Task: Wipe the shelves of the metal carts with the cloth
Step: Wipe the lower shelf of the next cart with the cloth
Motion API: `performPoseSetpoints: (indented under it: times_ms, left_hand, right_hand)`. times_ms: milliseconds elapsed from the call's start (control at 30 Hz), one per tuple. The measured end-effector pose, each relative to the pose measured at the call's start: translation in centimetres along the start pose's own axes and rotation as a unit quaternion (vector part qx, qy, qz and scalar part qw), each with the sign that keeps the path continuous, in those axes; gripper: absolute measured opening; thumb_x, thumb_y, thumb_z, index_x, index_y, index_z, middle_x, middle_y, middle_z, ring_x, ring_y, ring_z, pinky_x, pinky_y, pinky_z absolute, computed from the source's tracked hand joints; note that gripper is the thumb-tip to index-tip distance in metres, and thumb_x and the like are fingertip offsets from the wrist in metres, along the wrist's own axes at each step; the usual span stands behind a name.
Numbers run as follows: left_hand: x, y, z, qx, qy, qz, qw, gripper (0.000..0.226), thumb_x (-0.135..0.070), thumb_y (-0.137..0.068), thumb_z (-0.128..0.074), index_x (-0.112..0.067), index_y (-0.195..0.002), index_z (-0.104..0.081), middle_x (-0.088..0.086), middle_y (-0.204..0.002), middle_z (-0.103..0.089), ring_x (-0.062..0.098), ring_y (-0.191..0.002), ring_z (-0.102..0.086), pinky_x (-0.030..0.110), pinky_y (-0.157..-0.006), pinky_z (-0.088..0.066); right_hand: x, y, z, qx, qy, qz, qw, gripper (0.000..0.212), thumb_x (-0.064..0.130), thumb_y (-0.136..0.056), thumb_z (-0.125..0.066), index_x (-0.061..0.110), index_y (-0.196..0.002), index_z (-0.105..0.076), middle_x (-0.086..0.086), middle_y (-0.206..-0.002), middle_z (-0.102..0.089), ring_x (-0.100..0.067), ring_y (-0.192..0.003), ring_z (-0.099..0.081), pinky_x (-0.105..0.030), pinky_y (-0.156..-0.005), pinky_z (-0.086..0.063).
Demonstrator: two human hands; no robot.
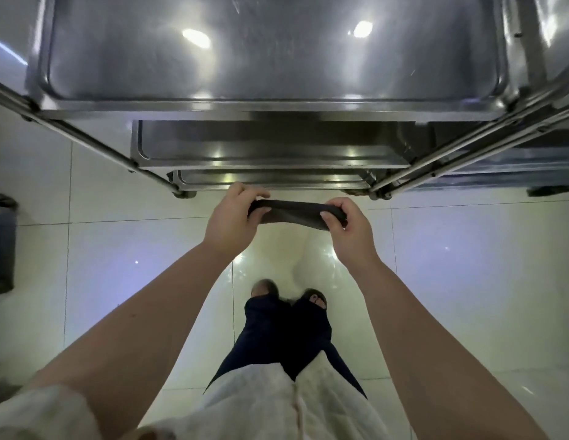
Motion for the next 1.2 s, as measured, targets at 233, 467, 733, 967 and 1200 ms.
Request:
performPoseSetpoints:
  times_ms: [233,467,733,967,1200]
  left_hand:
    - [2.2,-2.6,-7.0,0.075,-0.038,-0.009,0.996,0.022,-0.024,-0.097,-0.056,-0.017,-0.115,-0.066,-0.001,-0.115,-0.055,0.014,-0.104,-0.052,0.024,-0.089,-0.041]
    - [2.5,-13.1,-13.4,0.046,-0.027,-0.097,0.994,0.024,-0.022,-0.095,-0.058,-0.018,-0.116,-0.069,0.003,-0.112,-0.066,0.023,-0.108,-0.057,0.037,-0.105,-0.038]
    - [-0.3,-28.0,-14.3,-0.063,-0.132,-0.143,0.979,0.028,-0.025,-0.101,-0.046,-0.027,-0.122,-0.064,0.004,-0.121,-0.064,0.027,-0.107,-0.060,0.035,-0.090,-0.048]
    - [12.0,-33.5,-18.8,-0.059,-0.261,-0.074,0.961,0.050,-0.037,-0.103,-0.034,-0.028,-0.151,-0.026,0.002,-0.160,-0.022,0.025,-0.148,-0.018,0.049,-0.119,-0.014]
    - [15.0,-35.5,-20.2,-0.043,-0.285,-0.061,0.956,0.057,-0.059,-0.098,-0.016,-0.045,-0.152,-0.003,-0.010,-0.163,0.007,0.021,-0.150,0.010,0.058,-0.117,0.008]
  right_hand:
    - [-5.9,-1.9,0.6,0.025,0.069,0.010,0.997,0.003,0.018,-0.096,-0.057,0.019,-0.099,-0.058,0.017,-0.089,-0.057,0.011,-0.083,-0.052,-0.008,-0.072,-0.039]
    - [-10.4,-10.8,2.9,-0.124,0.161,0.127,0.971,0.016,0.015,-0.095,-0.060,0.006,-0.107,-0.064,0.002,-0.095,-0.059,-0.014,-0.090,-0.054,-0.001,-0.075,-0.032]
    - [-10.0,-23.1,3.5,-0.169,0.283,0.340,0.881,0.023,0.016,-0.093,-0.062,0.004,-0.112,-0.065,-0.013,-0.105,-0.062,-0.025,-0.099,-0.056,-0.027,-0.088,-0.042]
    - [-15.7,-30.3,-1.4,-0.071,0.351,0.324,0.876,0.031,0.035,-0.096,-0.053,0.019,-0.120,-0.067,-0.003,-0.122,-0.066,-0.024,-0.115,-0.057,-0.040,-0.099,-0.044]
    - [-17.0,-36.0,-6.3,0.026,0.505,0.193,0.841,0.051,0.049,-0.103,-0.022,0.049,-0.152,-0.006,0.021,-0.162,0.002,-0.019,-0.150,0.008,-0.047,-0.119,0.008]
Point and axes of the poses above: each hand's wrist, its own y-axis away from the middle knuckle, its own z-axis out of the back of the hand, x = y × z, the point moved 4 cm from there along -y, towards the middle knuckle
